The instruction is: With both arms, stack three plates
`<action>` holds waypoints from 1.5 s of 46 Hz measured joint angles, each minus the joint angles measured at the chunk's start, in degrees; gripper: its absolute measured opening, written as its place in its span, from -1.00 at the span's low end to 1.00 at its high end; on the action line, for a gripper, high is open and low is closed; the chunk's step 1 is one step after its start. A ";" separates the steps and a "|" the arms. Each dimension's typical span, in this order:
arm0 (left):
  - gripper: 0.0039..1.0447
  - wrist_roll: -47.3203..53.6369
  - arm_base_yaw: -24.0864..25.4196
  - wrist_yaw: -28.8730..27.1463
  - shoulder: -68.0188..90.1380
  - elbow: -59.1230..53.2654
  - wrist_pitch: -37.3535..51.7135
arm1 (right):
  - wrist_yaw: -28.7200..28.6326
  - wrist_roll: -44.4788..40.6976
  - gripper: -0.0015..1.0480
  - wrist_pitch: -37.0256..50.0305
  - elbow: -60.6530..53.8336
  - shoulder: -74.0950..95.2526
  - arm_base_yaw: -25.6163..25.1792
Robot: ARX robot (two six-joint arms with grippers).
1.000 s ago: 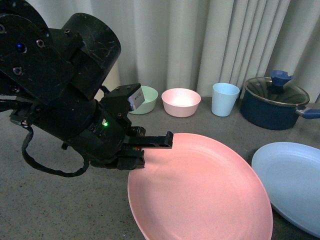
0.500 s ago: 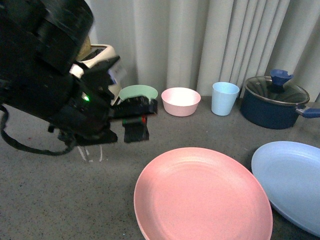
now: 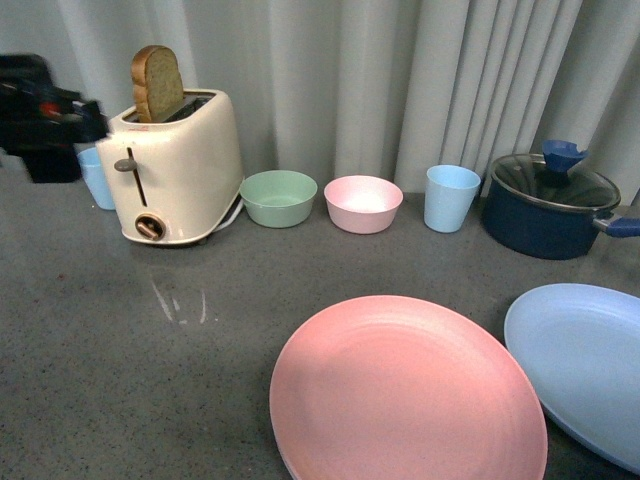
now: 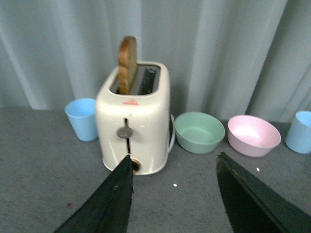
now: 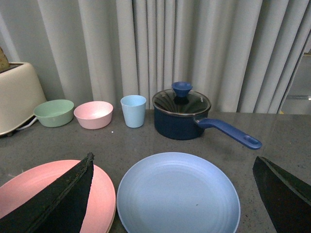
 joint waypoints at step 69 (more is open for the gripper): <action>-0.94 1.38 12.11 11.80 -63.73 -26.45 -35.10 | -0.04 0.00 0.85 0.00 0.00 -0.02 0.00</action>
